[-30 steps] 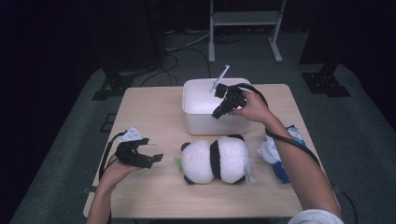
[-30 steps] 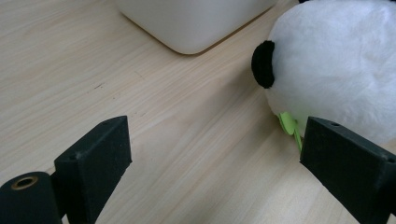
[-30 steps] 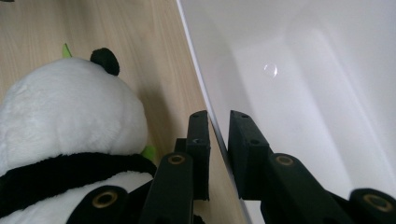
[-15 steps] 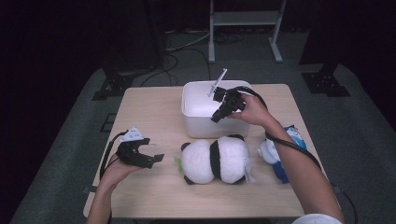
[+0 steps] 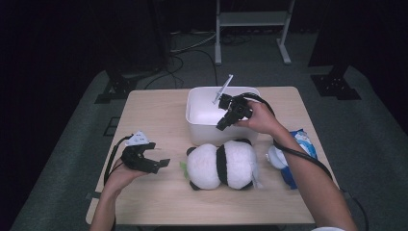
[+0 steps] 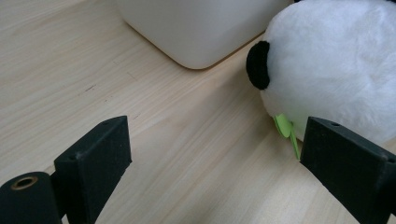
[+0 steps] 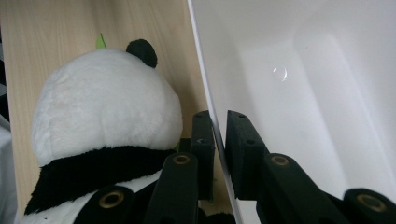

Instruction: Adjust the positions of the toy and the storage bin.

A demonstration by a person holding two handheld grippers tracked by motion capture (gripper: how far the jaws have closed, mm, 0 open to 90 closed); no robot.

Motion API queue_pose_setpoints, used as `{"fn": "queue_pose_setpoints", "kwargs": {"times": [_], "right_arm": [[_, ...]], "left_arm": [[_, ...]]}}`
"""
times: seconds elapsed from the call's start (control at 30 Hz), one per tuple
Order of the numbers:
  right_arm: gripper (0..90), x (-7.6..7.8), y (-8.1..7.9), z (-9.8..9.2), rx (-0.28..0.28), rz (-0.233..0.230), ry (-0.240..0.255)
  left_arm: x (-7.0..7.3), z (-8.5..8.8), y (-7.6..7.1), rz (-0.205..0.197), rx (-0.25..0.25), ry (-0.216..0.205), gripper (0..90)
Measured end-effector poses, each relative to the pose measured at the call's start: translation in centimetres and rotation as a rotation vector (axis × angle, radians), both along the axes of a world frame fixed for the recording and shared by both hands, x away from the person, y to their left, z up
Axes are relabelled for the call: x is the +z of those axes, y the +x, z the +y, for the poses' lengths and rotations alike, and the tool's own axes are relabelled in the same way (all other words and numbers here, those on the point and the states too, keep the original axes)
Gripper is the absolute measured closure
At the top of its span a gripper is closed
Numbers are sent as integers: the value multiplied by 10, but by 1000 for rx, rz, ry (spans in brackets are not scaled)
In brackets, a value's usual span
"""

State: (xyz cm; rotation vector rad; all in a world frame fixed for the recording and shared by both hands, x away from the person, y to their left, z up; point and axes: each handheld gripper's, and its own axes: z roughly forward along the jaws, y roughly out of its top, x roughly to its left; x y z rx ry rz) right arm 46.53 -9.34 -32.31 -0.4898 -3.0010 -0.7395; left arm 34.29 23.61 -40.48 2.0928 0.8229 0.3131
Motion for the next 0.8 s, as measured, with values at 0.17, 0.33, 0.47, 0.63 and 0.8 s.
{"fn": "queue_pose_setpoints", "kwargs": {"times": [0.17, 0.33, 0.47, 0.63, 0.8], "right_arm": [[805, -1, -3, 0, -2, -2, 4], [804, -1, -7, 0, 7, -1, 4], [803, -1, -10, 0, 10, 1, 8], [802, -1, -13, 0, 15, 6, 9], [801, -1, -14, 0, 19, 5, 10]], "left_arm": [[2, 1, -2, -7, 0, -4, 74], [1, 3, -2, -2, 6, -1, 74], [-1, 3, -1, 2, 8, 2, 74], [-1, 1, -1, 4, 3, 5, 74], [-1, 1, -1, 3, -1, 6, 74]]}}
